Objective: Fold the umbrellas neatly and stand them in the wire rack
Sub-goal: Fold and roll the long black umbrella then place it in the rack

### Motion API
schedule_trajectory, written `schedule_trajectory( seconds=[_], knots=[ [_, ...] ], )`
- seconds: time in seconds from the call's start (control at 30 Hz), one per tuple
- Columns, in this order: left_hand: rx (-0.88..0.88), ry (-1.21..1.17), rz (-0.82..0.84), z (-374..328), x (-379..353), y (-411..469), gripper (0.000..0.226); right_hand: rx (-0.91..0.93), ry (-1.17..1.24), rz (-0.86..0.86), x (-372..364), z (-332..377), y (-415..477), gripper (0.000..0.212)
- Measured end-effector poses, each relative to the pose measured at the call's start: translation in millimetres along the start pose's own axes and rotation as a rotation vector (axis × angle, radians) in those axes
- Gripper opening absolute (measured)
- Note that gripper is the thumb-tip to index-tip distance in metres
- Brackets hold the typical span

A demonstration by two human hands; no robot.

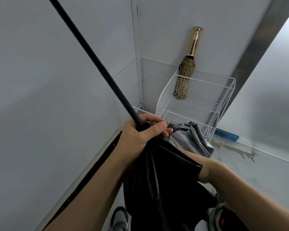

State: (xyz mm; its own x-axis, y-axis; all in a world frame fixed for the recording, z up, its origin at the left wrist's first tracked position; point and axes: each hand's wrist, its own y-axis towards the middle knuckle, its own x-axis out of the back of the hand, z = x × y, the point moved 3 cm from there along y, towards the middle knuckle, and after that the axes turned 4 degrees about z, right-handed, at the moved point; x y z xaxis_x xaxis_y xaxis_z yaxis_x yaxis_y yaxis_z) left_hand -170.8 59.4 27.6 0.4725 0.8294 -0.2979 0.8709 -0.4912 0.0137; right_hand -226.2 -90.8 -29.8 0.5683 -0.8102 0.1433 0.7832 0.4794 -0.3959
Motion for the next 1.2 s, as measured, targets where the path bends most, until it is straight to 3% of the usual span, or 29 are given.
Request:
schedule_trajectory(
  seconds=[0.07,0.1,0.2,0.3,0.37,0.47,0.6,0.63,0.7,0.83,1.03,1.13,1.2],
  knots=[
    [-0.013,0.038,-0.135,5,2,3,0.010,-0.002,-0.026,-0.013,-1,2,2,0.014],
    [-0.022,0.068,-0.187,7,5,5,0.012,-0.010,-0.037,-0.015,-1,3,5,0.011],
    [-0.055,0.143,-0.311,9,17,7,0.016,0.049,0.024,-0.115,5,7,7,0.014],
    [-0.115,0.204,-0.400,4,26,8,0.018,0.087,-0.014,-0.218,13,5,6,0.038],
    [-0.145,0.205,-0.453,1,31,9,0.021,0.168,-0.028,-0.386,15,9,6,0.036],
    [-0.138,0.193,-0.576,3,36,11,0.021,0.354,0.151,-0.666,19,20,-7,0.032],
    [-0.117,0.224,-0.731,7,43,13,0.020,0.272,0.205,-0.337,3,22,-11,0.036],
    [-0.112,0.231,-0.742,7,44,14,0.021,0.216,0.200,-0.323,-2,18,-7,0.032],
    [-0.102,0.242,-0.734,9,44,17,0.021,0.181,0.194,-0.512,2,9,2,0.018],
    [-0.081,0.318,-0.636,16,32,20,0.024,0.223,0.189,-0.821,30,10,4,0.026],
    [-0.038,0.358,-0.610,24,25,21,0.020,0.119,0.249,-0.829,38,-11,13,0.009],
    [-0.050,0.317,-0.692,18,30,22,0.024,0.164,-0.069,-1.085,47,0,-9,0.008],
    [-0.064,0.290,-0.726,14,33,20,0.023,0.335,-0.245,-1.180,36,19,-27,0.012]
  ],
)
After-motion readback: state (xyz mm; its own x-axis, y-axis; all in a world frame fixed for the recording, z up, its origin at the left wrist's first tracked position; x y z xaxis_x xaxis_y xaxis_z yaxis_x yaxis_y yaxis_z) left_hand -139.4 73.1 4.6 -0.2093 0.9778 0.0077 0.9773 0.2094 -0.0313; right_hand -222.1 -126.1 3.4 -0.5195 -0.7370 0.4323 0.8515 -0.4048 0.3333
